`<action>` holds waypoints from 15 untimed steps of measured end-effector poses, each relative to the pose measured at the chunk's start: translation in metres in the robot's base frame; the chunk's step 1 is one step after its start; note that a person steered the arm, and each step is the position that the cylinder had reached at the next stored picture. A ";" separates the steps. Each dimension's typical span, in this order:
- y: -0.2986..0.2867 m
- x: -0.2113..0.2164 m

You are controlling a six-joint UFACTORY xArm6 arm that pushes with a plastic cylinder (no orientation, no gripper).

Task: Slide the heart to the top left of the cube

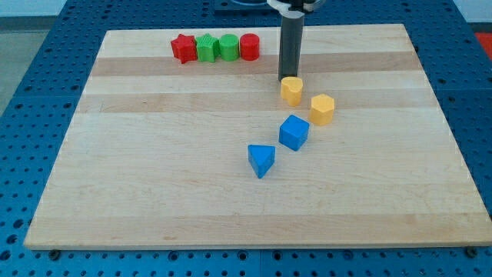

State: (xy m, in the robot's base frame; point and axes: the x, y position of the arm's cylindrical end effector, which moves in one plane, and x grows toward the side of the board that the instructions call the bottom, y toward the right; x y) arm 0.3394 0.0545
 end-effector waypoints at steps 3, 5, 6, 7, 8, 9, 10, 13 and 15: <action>0.046 -0.001; 0.047 0.017; 0.047 0.031; 0.047 0.038; 0.046 0.038; 0.045 0.038; 0.044 0.038; 0.033 0.038; 0.033 0.037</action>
State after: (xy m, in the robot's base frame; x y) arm 0.3767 0.0875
